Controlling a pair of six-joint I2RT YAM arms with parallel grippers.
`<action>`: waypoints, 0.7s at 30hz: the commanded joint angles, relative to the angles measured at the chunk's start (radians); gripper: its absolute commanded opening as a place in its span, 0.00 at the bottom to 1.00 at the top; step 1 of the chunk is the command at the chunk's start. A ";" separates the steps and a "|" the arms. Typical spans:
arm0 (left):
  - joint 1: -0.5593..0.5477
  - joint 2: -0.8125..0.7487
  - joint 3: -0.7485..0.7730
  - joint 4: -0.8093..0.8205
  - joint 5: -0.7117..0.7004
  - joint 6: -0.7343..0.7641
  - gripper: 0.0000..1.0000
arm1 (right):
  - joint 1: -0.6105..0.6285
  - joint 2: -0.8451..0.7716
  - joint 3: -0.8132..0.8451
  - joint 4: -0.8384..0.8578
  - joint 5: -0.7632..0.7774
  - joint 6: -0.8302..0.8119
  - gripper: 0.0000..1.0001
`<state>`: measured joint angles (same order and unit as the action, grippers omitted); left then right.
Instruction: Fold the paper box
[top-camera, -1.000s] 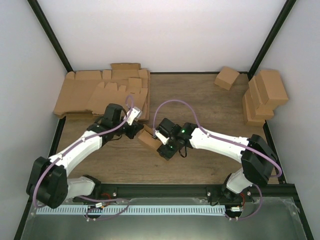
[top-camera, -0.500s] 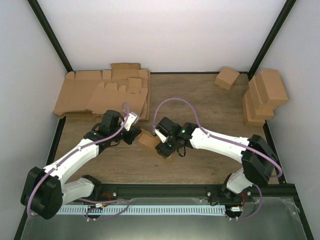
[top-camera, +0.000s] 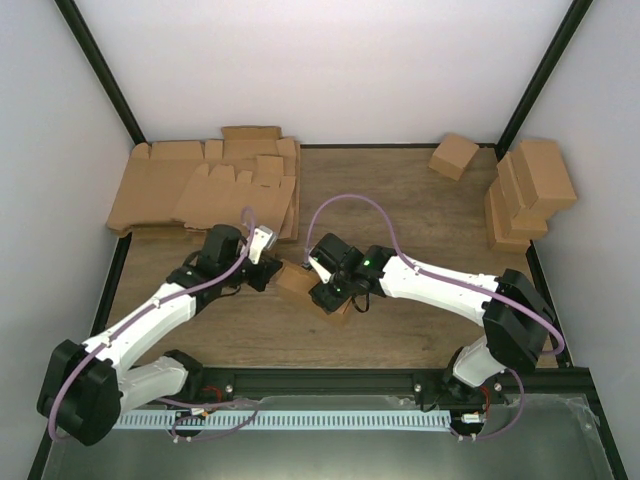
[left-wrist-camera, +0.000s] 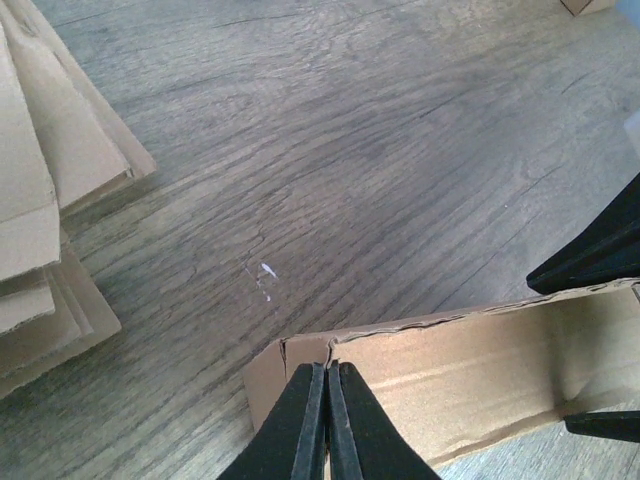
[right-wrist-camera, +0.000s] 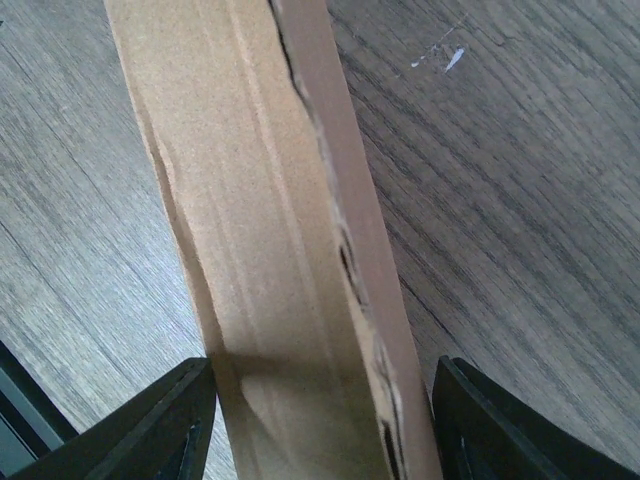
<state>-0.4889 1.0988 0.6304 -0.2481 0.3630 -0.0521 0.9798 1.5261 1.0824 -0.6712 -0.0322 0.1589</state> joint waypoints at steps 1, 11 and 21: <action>-0.008 -0.027 -0.038 0.010 -0.028 -0.081 0.04 | 0.008 0.008 0.001 0.024 0.032 0.021 0.62; -0.010 -0.073 -0.110 0.091 0.016 -0.239 0.05 | 0.007 0.007 -0.010 0.040 0.047 0.035 0.72; -0.011 -0.089 -0.093 0.063 0.000 -0.270 0.05 | 0.008 -0.047 -0.051 0.133 0.086 0.176 0.78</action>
<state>-0.4931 1.0241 0.5400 -0.1608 0.3599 -0.2985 0.9798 1.5139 1.0504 -0.5980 0.0196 0.2501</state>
